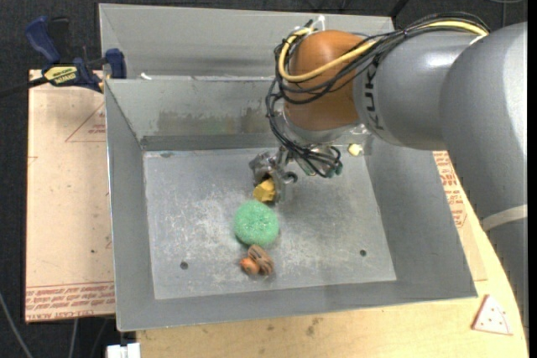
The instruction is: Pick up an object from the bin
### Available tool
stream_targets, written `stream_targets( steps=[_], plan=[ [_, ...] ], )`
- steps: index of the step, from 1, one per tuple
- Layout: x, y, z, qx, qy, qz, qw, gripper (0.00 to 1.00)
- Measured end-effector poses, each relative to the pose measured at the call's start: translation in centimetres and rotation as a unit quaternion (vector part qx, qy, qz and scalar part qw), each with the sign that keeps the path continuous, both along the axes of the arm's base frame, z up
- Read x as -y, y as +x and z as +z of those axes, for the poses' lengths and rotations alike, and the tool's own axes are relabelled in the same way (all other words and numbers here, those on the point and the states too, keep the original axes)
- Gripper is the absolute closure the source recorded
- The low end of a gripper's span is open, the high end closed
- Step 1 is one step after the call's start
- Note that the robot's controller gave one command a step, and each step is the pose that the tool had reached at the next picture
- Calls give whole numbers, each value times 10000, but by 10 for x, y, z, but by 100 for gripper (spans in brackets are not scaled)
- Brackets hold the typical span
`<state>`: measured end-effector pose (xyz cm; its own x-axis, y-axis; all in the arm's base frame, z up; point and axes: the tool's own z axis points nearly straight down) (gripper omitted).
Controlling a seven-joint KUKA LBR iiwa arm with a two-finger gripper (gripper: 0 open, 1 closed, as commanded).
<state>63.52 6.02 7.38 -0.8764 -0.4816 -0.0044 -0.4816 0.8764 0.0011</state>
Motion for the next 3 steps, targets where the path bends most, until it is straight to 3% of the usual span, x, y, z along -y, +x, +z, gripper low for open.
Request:
stream_targets(
  steps=[1, 2, 3],
  plan=[
    [-123, -35, 3, -12, -2, -29, 10000, 100],
    [-123, -35, 3, -11, -3, -29, 10000, 100],
    [-126, -42, 128, 1, -5, 7, 10000, 100]
  ],
)
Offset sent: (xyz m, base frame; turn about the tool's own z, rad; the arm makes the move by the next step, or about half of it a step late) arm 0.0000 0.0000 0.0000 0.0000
